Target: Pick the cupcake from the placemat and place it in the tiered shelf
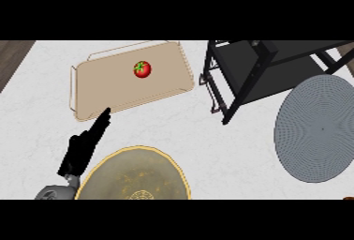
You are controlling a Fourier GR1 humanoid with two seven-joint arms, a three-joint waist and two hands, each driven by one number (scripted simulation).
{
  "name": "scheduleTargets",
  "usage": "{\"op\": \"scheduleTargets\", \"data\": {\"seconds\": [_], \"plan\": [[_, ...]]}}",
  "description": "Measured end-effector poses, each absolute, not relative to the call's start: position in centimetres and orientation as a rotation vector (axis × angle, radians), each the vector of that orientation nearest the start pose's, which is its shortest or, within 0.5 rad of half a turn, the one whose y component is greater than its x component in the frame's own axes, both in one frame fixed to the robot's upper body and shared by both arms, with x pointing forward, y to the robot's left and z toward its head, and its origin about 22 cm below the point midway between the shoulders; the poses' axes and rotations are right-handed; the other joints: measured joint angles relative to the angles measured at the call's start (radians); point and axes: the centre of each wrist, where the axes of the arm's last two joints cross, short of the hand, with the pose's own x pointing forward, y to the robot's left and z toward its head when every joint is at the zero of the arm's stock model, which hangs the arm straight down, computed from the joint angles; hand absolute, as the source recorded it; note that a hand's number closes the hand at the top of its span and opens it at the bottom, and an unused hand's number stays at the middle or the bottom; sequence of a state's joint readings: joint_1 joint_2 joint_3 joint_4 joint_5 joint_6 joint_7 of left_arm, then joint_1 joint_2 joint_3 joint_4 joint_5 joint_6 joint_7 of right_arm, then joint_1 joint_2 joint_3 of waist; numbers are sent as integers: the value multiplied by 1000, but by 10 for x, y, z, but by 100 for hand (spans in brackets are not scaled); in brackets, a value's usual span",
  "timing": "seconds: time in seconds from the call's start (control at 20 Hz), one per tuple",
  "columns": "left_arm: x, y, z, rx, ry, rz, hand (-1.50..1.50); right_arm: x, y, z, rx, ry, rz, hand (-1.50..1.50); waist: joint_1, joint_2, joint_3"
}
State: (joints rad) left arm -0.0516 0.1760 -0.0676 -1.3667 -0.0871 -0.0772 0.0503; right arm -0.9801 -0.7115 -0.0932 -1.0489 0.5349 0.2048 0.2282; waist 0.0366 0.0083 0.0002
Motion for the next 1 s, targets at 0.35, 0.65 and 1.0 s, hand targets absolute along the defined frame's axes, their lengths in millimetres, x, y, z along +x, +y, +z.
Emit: {"op": "scheduleTargets", "data": {"seconds": [0.35, 0.65, 1.0], "plan": [[250, 253, -29, 90, -1335, -319, 0, 433, -308, 289, -1038, -1528, 768, 150, 2, -12, -6], [247, 250, -31, 79, -1333, -327, 0, 447, -296, 287, -1001, -1476, 826, 150, -1, -27, -12], [253, 247, -26, 71, -1348, -330, 0, 454, -319, 268, -570, -1482, 514, -150, 1, -25, -6]]}}
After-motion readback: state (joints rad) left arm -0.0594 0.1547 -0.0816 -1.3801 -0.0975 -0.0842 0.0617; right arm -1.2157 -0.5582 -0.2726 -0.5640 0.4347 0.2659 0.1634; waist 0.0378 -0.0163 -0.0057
